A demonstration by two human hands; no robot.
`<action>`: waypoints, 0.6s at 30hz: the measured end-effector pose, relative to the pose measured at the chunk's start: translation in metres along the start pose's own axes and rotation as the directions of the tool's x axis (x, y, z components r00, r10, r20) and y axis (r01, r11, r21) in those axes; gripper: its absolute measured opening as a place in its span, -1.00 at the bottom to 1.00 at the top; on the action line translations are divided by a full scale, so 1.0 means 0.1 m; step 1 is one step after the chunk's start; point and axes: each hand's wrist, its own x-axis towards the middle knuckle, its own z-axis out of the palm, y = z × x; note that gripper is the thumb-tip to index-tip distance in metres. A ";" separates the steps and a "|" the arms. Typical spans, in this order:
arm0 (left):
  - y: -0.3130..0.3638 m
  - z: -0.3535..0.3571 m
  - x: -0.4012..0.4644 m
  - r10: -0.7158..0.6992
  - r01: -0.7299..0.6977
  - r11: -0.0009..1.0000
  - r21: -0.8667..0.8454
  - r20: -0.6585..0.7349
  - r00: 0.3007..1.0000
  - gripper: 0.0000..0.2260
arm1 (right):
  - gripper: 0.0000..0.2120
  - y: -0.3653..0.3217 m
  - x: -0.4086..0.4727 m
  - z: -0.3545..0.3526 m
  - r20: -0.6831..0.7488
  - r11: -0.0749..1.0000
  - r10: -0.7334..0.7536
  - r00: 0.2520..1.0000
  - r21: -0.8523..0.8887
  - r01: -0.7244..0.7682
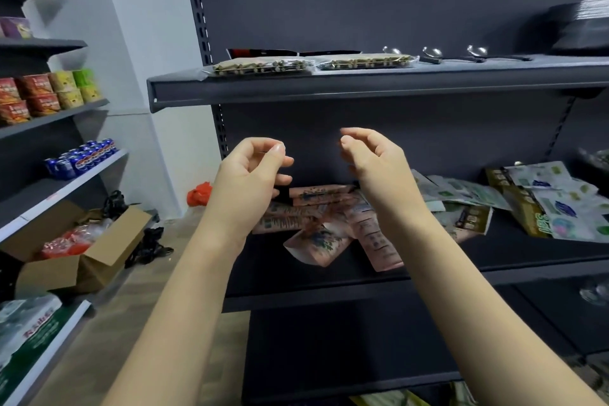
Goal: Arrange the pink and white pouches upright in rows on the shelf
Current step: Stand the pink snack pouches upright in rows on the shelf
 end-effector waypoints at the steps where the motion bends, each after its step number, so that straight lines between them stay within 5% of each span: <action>1: -0.06 -0.02 0.06 -0.002 0.002 1.000 0.000 0.003 1.000 -0.89 | -0.81 0.04 0.04 0.06 -0.001 1.000 0.006 1.000 -0.005 -0.006; 18: -0.74 -0.05 0.61 -0.102 0.101 0.995 0.005 0.032 0.994 -0.88 | -0.82 0.66 0.44 0.42 -0.017 0.987 0.138 0.990 0.090 -0.136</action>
